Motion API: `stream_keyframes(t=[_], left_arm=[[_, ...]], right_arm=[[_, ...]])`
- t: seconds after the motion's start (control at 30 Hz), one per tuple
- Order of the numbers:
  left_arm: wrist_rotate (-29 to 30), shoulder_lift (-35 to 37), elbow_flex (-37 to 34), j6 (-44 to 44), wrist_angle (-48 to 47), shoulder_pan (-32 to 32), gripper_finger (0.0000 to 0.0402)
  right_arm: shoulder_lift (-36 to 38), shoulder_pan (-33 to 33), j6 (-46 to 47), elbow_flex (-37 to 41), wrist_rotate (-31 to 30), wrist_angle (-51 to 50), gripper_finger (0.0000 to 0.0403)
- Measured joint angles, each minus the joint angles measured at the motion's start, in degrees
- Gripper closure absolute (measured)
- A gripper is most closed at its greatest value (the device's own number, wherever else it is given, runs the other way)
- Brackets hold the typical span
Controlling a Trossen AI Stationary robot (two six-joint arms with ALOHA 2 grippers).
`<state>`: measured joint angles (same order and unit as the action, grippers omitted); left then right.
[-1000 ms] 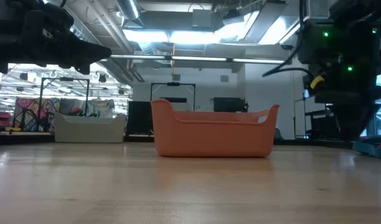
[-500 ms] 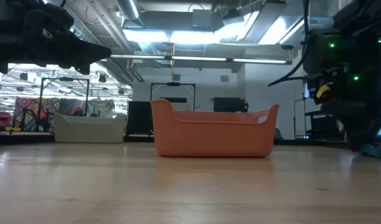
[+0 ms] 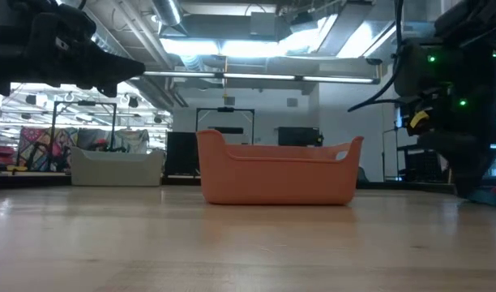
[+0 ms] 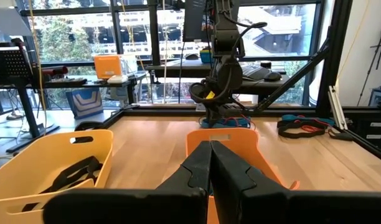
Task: Sort rubber bands into baskets
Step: Put the blue rubber band into the orange bin
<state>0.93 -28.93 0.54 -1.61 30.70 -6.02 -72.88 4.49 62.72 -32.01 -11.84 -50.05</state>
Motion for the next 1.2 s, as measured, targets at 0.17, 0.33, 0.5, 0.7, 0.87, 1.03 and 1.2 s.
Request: stream_keyframes(t=[0.17,0.33,0.5,0.7,0.87,1.03,1.2], left_arm=[[0.0,0.02,0.0,0.02,0.0,-0.01,0.0396],[0.0,0.02,0.0,0.05,0.0,-0.01,0.0396],[0.0,0.02,0.0,0.11,0.0,0.0,0.0396],[0.0,0.02,0.0,0.13,0.0,0.0,0.0396],[0.0,0.02,0.0,0.15,0.0,-0.01,0.0396],[0.0,0.02,0.0,0.13,0.0,-0.02,0.0396],[0.0,0.01,0.0,0.13,0.0,-0.01,0.0396]], right_arm=[[0.0,0.0,-0.2,-0.04,0.03,-0.02,0.0384],[0.0,0.0,-1.5,-1.99,0.31,-0.89,0.038],[0.0,0.0,-3.97,-4.89,0.17,-1.04,0.0394],[0.0,0.0,-6.18,-8.12,-1.86,-1.02,0.0394],[0.0,0.0,-7.62,-10.23,-3.57,-1.09,0.0389],[0.0,0.0,-9.17,-12.45,-5.26,-1.09,0.0389],[0.0,0.0,-11.68,-15.23,-6.83,-1.11,0.0389]])
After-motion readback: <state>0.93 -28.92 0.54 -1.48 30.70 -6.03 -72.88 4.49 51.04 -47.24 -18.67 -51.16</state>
